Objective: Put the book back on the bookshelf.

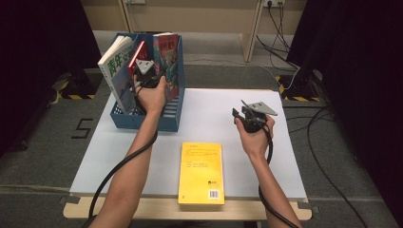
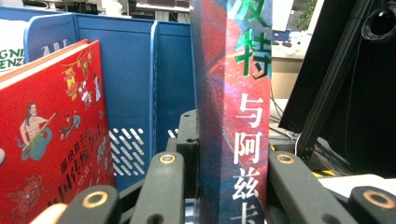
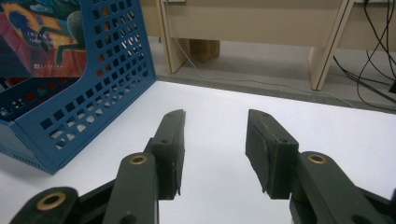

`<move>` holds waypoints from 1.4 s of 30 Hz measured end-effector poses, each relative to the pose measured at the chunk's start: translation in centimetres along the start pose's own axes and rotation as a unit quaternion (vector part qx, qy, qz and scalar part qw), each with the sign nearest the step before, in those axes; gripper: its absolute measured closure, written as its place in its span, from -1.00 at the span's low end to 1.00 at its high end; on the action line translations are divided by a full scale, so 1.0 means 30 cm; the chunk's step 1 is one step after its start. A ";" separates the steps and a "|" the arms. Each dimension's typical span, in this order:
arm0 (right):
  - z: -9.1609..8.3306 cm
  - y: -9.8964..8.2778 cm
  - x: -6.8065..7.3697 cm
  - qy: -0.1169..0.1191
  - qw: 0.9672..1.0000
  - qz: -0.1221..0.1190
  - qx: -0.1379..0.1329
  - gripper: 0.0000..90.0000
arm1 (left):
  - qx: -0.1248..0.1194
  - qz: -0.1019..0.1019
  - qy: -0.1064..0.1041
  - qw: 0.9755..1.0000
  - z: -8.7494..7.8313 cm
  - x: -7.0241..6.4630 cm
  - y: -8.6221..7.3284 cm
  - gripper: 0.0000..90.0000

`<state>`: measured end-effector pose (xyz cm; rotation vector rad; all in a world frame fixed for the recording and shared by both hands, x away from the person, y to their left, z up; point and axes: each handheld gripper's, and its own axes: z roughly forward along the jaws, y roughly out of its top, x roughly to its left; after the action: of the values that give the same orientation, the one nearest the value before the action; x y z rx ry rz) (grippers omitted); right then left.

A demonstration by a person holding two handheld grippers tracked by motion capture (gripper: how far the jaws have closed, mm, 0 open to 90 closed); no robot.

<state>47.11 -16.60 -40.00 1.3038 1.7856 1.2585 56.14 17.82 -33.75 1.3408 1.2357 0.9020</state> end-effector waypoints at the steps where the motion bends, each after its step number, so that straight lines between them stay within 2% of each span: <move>1: 0.000 0.000 0.000 0.000 1.000 0.001 -0.001 0.29 | 0.000 0.001 0.001 1.000 0.001 -0.001 -0.001 0.66; 10: 0.002 -0.002 0.001 0.001 1.000 0.000 -0.001 0.29 | -0.002 0.004 0.004 1.000 0.007 -0.006 -0.015 0.66; 21: 0.005 -0.014 0.001 0.002 1.000 0.002 0.001 0.29 | -0.017 0.003 0.005 1.000 0.012 -0.010 -0.044 0.65; 29: 0.004 -0.021 -0.005 0.001 1.000 -0.001 0.002 0.29 | -0.024 0.013 0.008 1.000 0.013 -0.020 -0.063 0.65; 34: 0.006 -0.027 -0.003 0.002 1.000 0.005 0.004 0.29 | -0.024 0.013 0.008 1.000 0.021 -0.030 -0.077 0.65; 39: 0.004 -0.030 -0.014 -0.001 1.000 -0.002 0.003 0.29 | -0.028 0.016 0.011 0.999 0.025 -0.039 -0.086 0.65; 42: 0.004 -0.033 -0.011 0.000 1.000 0.004 0.005 0.29 | -0.029 0.020 0.012 0.999 0.029 -0.043 -0.098 0.65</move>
<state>46.95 -16.93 -40.97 1.3185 1.7915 1.2561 56.21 16.14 -36.60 1.3155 1.1958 0.9768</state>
